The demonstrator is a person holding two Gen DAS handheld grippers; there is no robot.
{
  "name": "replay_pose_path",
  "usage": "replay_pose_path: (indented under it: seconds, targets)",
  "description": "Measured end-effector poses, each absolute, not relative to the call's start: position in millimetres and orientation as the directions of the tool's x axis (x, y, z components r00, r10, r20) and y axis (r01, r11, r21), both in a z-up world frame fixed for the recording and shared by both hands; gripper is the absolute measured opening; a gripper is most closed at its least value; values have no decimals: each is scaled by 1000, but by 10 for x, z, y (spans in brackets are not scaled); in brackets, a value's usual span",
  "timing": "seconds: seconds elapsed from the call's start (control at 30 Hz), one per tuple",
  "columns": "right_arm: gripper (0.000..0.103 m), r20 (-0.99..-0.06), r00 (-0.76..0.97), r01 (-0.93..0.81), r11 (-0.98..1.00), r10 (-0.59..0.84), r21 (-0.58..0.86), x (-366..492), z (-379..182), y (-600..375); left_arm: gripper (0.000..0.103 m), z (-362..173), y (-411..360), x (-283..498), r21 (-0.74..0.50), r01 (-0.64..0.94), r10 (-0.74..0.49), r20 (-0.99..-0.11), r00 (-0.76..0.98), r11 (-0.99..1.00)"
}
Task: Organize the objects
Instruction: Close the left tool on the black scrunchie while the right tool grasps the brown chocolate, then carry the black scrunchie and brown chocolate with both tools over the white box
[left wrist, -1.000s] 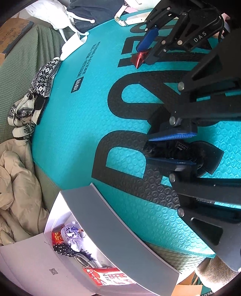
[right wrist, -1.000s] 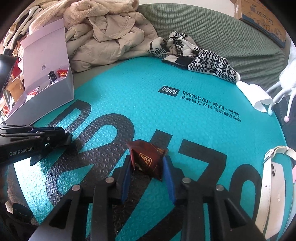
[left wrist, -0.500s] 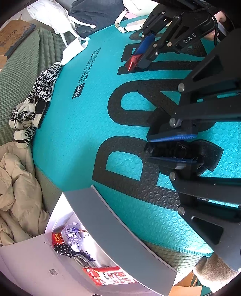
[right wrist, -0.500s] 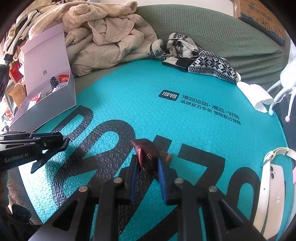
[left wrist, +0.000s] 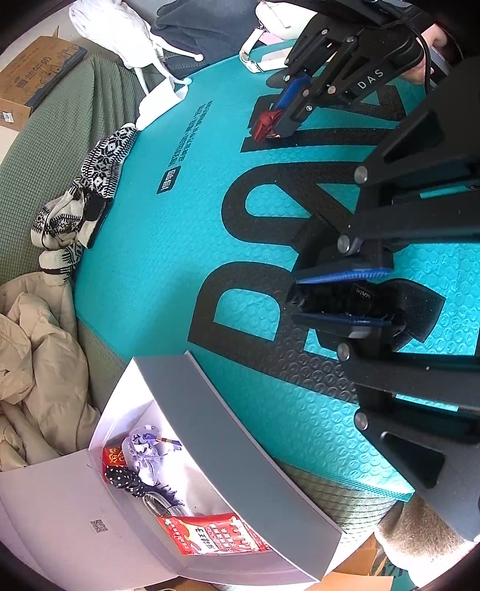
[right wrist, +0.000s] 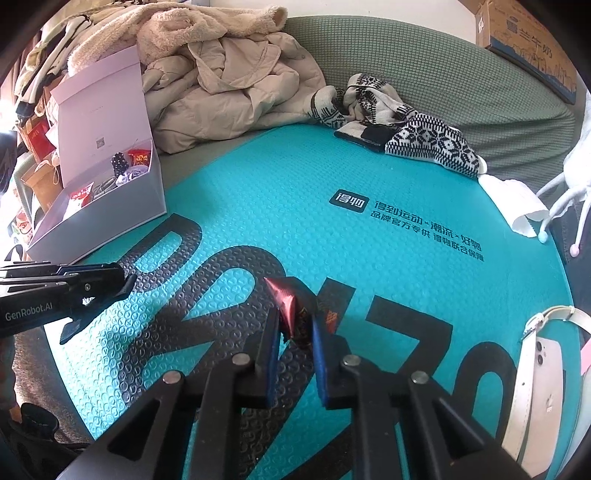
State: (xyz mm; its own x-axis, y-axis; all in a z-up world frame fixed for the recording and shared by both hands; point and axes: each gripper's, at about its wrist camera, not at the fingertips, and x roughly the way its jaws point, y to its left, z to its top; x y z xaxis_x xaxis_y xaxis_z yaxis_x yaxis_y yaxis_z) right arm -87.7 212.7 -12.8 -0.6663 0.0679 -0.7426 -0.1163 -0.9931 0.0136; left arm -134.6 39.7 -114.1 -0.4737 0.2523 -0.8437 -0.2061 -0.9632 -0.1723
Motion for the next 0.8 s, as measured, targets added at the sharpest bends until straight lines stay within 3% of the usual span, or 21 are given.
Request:
replay_pose_path:
  seconds: [0.8]
  targets:
    - [15, -702, -672, 255, -964, -236, 80, -1088, 58, 1164, 14, -832, -385, -951, -131, -2, 112, -836, -537, -991]
